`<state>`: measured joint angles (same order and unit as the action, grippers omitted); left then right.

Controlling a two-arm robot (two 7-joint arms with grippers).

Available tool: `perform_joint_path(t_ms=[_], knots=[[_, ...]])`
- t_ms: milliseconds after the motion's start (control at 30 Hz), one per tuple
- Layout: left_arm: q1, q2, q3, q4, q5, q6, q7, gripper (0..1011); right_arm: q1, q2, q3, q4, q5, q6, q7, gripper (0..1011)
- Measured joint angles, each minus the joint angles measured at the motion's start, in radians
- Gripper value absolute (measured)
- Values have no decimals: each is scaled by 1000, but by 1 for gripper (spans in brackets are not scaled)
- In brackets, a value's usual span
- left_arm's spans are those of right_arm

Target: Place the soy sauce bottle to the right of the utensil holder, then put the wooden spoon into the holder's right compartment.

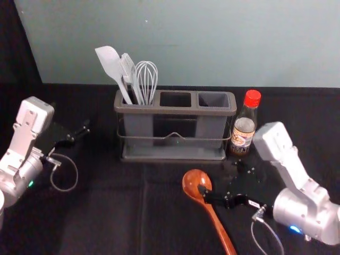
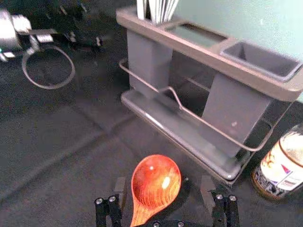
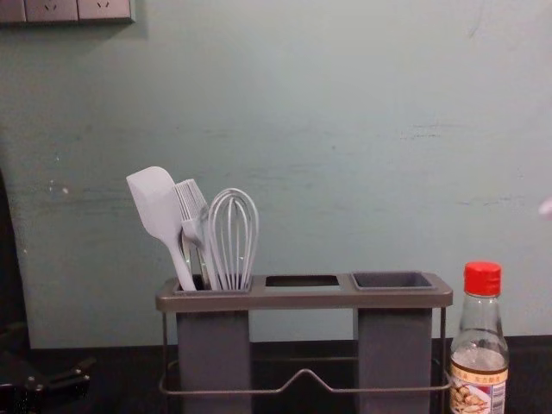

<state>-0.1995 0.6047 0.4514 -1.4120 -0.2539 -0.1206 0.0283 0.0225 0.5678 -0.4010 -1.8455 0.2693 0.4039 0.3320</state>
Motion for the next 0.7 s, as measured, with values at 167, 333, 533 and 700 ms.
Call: perform_joint_path(t_ms=[167, 333, 533, 700], knots=[[0, 0, 0, 0, 0, 0, 0, 1005, 28, -36, -22, -27, -31, 158, -44, 1003], [0, 0, 0, 0, 0, 0, 0, 1005, 57, -87, -54, -48, -73, 312, -103, 1003], [0, 0, 0, 0, 0, 0, 0, 1005, 97, -149, -99, -37, -119, 448, -143, 1003], [0, 0, 0, 0, 0, 0, 0, 1005, 116, -189, -109, -10, -136, 497, -154, 1003]])
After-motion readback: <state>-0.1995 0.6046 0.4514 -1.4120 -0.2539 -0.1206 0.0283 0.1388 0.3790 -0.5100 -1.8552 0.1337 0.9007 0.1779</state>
